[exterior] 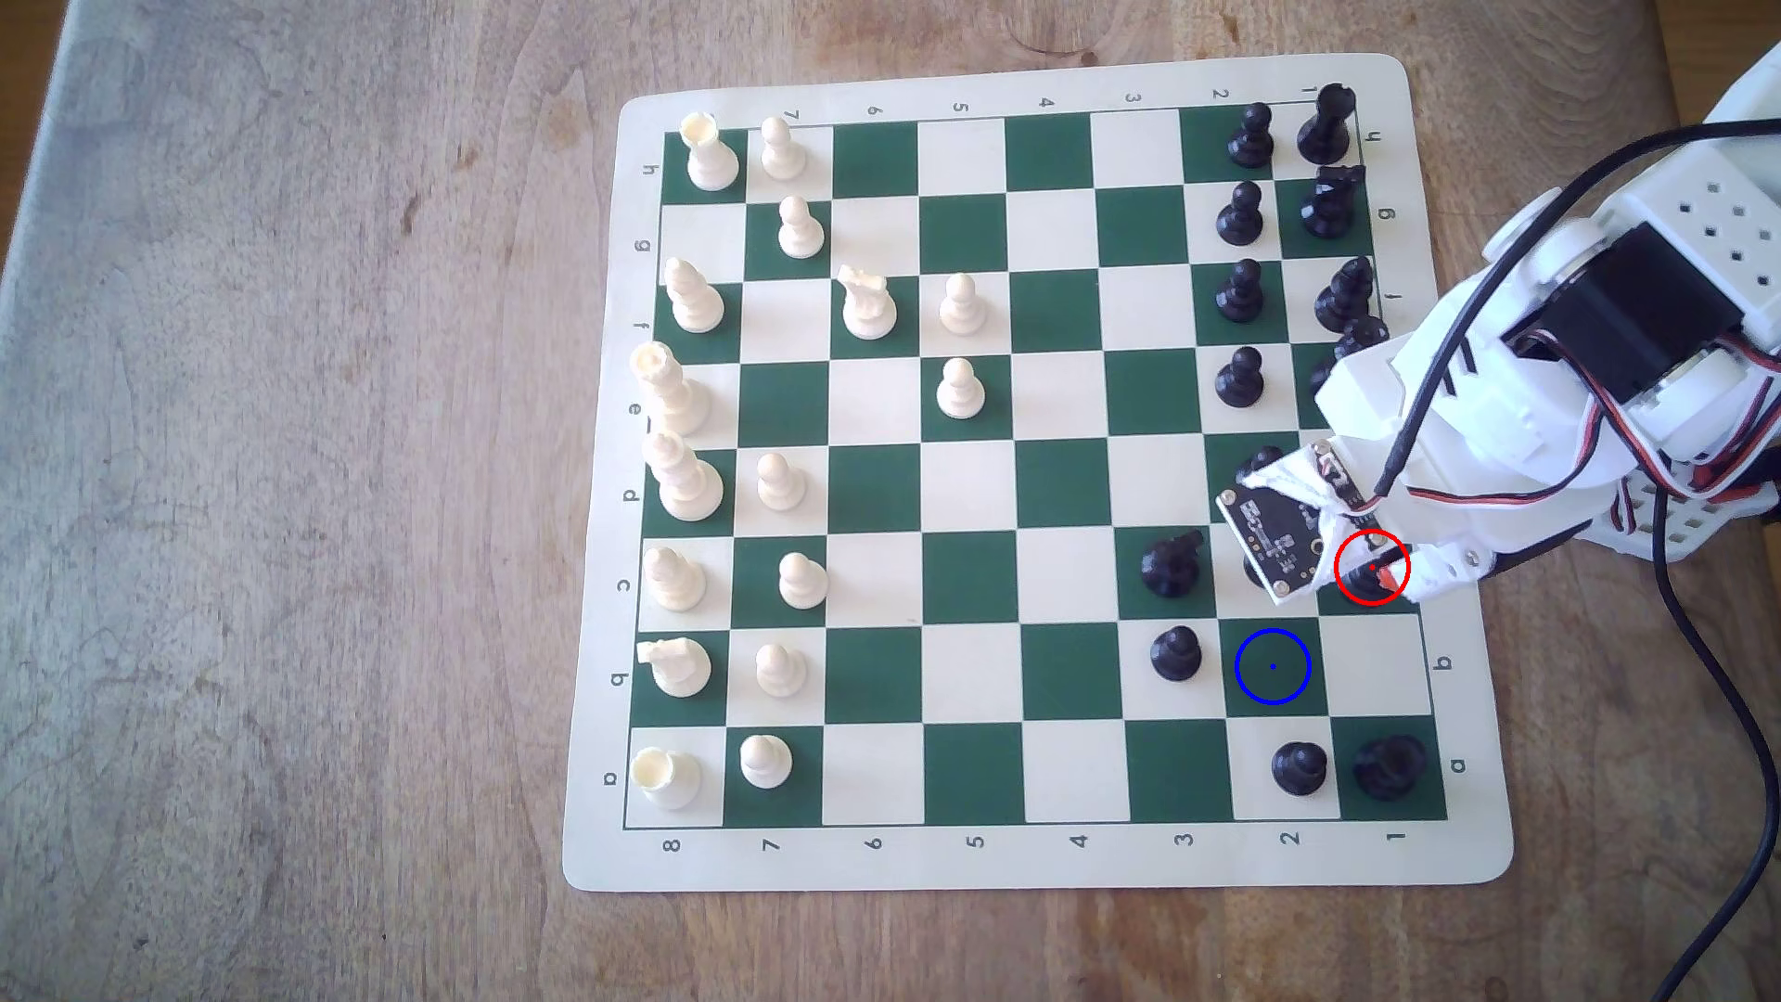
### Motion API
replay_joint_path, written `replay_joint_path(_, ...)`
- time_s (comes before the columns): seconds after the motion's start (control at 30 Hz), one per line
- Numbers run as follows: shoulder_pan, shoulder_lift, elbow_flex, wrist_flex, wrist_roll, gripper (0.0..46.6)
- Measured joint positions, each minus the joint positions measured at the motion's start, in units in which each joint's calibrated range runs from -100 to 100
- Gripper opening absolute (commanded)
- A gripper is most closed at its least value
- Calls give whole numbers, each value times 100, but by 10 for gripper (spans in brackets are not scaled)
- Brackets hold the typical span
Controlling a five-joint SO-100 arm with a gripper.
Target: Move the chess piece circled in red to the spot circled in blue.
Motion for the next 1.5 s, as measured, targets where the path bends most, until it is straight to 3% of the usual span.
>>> replay_joint_path(0.47,-118,1072,-551,-916,-186,4)
replay_joint_path(1.5,-118,2229,27,-2072,-151,4)
